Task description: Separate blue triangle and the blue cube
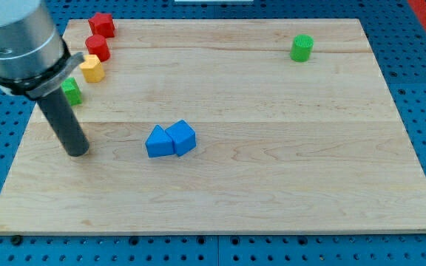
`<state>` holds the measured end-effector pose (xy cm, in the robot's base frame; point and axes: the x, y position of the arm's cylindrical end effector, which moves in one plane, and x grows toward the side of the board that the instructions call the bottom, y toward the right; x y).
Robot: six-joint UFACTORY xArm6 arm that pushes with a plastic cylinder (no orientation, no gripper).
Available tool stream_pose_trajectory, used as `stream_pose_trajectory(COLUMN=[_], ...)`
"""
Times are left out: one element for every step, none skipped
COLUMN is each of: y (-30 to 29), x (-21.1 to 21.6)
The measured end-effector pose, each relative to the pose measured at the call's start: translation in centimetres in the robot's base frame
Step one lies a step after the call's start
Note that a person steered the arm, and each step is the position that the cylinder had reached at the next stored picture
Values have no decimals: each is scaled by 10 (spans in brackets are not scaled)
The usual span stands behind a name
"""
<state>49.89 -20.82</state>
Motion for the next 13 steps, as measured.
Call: stream_pose_trajectory(y=[-12, -8, 20, 58, 99, 140, 170, 172, 129, 116, 99, 74, 62], x=[-10, -14, -16, -36, -48, -39, -27, -1, 3, -24, -9, 30, 36])
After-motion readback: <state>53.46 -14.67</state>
